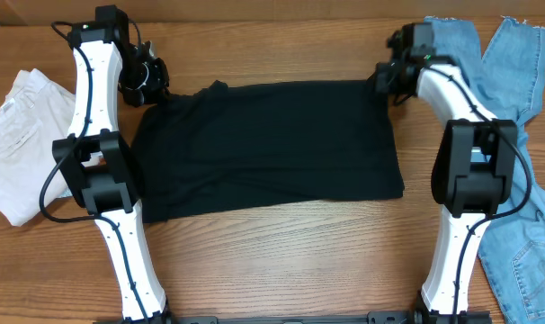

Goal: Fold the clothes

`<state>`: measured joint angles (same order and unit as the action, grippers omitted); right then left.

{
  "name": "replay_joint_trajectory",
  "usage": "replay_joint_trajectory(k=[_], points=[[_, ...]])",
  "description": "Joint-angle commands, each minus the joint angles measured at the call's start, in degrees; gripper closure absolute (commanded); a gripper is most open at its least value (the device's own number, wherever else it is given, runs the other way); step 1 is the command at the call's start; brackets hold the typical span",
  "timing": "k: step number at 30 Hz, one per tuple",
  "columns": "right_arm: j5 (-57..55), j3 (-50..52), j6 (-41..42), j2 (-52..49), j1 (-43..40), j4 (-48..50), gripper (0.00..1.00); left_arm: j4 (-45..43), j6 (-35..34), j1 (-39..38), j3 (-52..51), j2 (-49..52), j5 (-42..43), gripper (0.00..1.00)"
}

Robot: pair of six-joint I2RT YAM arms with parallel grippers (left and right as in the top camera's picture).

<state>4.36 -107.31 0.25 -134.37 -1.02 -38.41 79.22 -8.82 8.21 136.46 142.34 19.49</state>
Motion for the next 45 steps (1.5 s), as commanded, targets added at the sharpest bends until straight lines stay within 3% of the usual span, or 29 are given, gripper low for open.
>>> replay_joint_trajectory(k=[1,8,18,25,35,43,45], points=[[-1.79,-8.55,1.27,2.16,-1.68,-5.95,0.96,1.18,0.96,1.22,1.36,-5.27,-0.44,0.96],[-1.75,-19.10,1.27,2.27,-2.12,-24.59,0.96,5.49,3.19,1.31,1.36,-9.01,-0.61,0.96],[-1.79,-20.70,1.22,2.27,-3.26,-49.13,0.96,17.29,8.83,1.46,1.33,-9.38,-2.05,0.96],[-2.23,-20.65,1.01,2.27,-3.80,-56.39,0.96,17.62,8.55,1.33,-0.22,-9.38,-4.85,0.96],[-1.16,-19.91,1.03,2.27,-3.85,-58.66,0.96,17.64,9.92,-0.48,-15.34,-9.38,-5.07,0.96],[2.05,-13.66,1.03,2.32,-3.82,-58.69,0.96,17.64,9.86,-0.55,-19.26,-9.38,-5.51,0.96],[2.34,-10.12,0.94,2.54,-3.82,-58.71,0.96,17.64,7.48,-0.52,-21.29,-9.38,-9.66,0.96]])
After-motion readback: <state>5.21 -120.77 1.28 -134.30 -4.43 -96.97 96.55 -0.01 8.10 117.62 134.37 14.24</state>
